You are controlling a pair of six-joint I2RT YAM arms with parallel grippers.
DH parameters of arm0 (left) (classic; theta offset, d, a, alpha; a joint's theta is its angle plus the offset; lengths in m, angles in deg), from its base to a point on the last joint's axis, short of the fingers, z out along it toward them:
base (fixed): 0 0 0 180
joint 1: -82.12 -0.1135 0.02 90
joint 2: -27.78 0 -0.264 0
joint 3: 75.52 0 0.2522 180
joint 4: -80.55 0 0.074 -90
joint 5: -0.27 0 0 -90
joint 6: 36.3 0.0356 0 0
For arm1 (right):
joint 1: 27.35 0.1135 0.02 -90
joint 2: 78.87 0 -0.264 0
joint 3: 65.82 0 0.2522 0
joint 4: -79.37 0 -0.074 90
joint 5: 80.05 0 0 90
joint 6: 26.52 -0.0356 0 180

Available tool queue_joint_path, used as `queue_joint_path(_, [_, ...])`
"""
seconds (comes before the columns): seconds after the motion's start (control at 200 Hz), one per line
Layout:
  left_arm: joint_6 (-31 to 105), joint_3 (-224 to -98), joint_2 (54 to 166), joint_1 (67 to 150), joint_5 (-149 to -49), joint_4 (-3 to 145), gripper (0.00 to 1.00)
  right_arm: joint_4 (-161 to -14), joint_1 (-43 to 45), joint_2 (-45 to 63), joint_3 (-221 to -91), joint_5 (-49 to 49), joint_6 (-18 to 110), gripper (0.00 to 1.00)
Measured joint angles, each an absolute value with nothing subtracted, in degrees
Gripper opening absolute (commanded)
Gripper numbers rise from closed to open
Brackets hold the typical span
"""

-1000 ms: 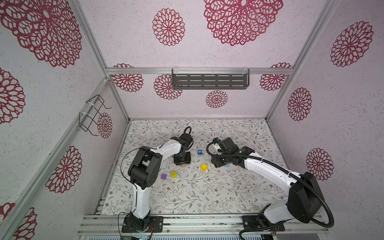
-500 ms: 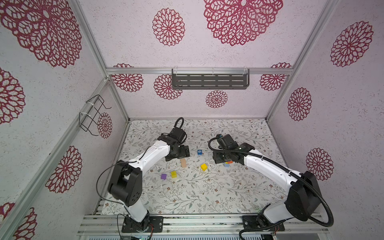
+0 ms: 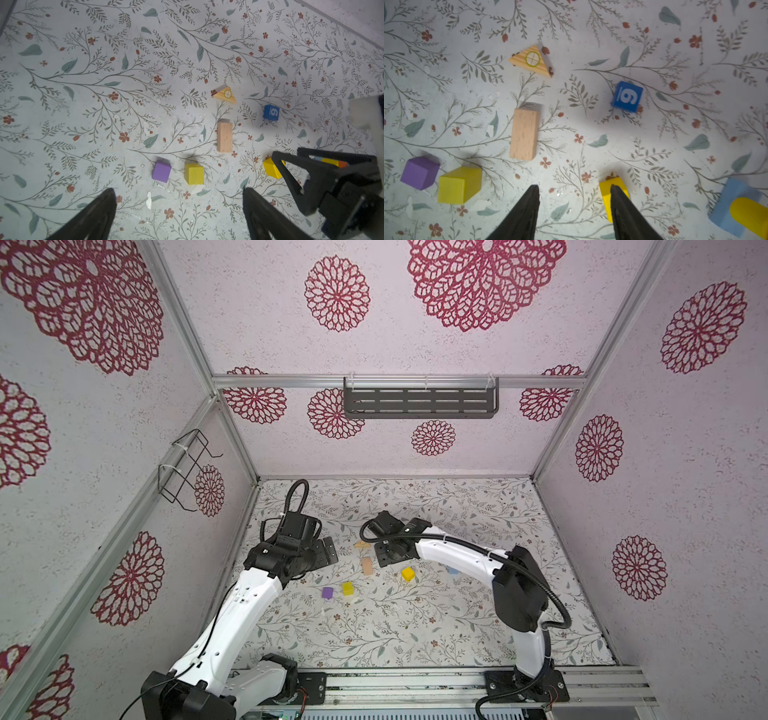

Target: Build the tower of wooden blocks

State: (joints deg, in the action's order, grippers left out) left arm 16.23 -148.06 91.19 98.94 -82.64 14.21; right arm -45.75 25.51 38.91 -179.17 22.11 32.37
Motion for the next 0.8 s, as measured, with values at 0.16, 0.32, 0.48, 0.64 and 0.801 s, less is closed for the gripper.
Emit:
queue_joint_path(0.16, [17.12, -144.30, 87.65, 97.08, -82.96, 14.65, 0.97, -44.78, 27.15, 46.27, -186.28, 22.59, 30.53, 0.60])
queue_joint_path(0.32, [17.93, -143.19, 86.89, 96.47, -83.97, 15.19, 0.97, -44.46, 28.22, 51.28, -190.30, 22.85, 28.89, 0.57])
queue_joint_path(0.48, [18.39, -142.71, 86.89, 96.45, -85.37, 15.70, 0.97, -43.12, 28.96, 54.82, -193.82, 23.25, 27.47, 0.54])
queue_joint_path(0.64, [18.61, -142.71, 86.80, 96.38, -86.44, 16.51, 0.97, -42.53, 29.27, 56.33, -195.17, 23.29, 26.47, 0.50])
queue_joint_path(0.801, [18.83, -142.71, 86.54, 96.19, -87.31, 16.79, 0.97, -41.86, 29.33, 57.83, -196.92, 23.25, 26.10, 0.46])
